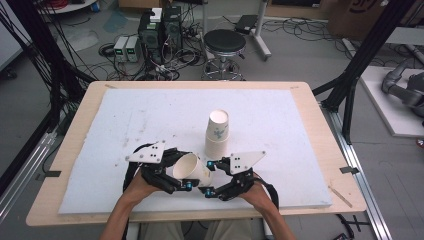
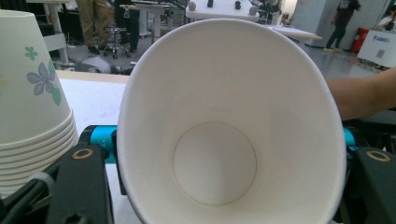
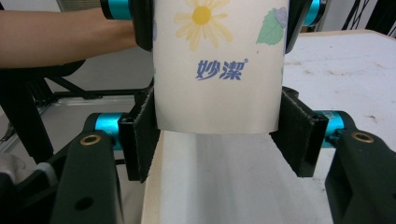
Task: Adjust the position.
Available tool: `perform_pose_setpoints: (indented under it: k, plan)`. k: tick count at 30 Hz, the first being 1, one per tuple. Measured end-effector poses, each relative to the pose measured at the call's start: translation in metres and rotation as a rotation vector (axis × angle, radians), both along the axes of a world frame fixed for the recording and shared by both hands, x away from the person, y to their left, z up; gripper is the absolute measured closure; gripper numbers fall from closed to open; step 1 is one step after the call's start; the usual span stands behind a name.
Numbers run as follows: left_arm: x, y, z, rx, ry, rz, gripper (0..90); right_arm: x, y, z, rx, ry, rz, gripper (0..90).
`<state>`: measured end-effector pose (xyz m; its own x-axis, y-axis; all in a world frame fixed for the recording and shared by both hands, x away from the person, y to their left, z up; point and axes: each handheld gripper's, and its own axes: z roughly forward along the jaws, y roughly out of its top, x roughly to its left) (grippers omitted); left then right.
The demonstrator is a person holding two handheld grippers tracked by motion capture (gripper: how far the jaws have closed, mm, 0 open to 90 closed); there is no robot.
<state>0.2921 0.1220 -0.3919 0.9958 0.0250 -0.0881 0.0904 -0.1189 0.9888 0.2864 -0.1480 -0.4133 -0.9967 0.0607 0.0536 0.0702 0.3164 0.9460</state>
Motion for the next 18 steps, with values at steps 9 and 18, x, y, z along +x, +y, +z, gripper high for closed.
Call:
perform_pose_setpoints:
  k: [9,18]
  plan:
    - [0.001,0.010,0.003,0.036,-0.009,0.039,32.1,-0.007,0.002,0.001,-0.115,0.027,-0.053,17.4]
    - [0.013,0.017,0.013,0.207,-0.015,0.118,31.9,-0.005,-0.025,-0.003,-0.113,0.012,-0.241,17.4]
